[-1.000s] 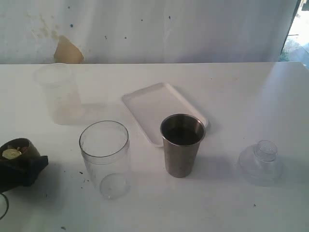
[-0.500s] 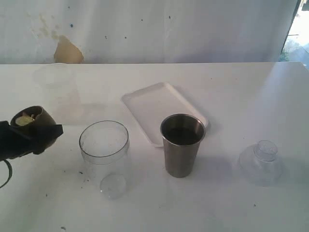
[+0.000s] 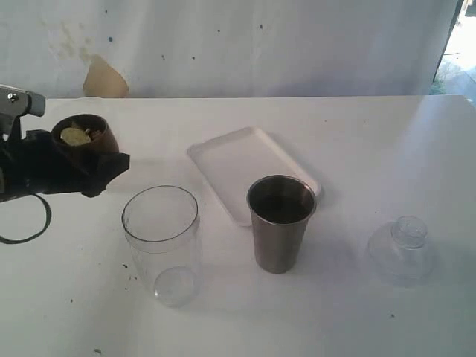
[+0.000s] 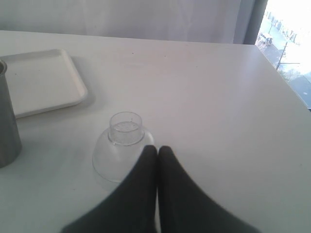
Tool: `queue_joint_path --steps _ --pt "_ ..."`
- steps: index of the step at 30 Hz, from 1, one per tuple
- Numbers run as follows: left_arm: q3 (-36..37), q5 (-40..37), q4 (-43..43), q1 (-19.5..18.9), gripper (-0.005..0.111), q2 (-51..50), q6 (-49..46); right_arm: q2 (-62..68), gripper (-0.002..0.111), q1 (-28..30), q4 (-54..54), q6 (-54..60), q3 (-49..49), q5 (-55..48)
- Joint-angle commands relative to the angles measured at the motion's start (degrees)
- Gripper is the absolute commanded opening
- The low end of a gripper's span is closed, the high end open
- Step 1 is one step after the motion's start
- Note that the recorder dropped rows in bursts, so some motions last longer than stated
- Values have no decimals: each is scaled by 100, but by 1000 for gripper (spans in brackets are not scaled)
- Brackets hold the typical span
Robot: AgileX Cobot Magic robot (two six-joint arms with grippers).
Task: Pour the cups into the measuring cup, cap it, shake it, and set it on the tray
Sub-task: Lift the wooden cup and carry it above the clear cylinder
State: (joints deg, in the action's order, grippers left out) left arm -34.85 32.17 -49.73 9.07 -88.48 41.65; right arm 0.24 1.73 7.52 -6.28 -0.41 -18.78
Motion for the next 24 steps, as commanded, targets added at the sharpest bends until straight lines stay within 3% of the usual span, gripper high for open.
queue_joint_path --steps 1,12,24 --pt "-377 -271 -147 344 0 87 55 -24 0 -3 -10 1 41 60" --pt "-861 -530 -879 889 0 98 -121 -24 0 -3 -10 1 41 60" --pt "-861 -308 -1884 889 0 256 -325 -24 0 -3 -10 1 41 60"
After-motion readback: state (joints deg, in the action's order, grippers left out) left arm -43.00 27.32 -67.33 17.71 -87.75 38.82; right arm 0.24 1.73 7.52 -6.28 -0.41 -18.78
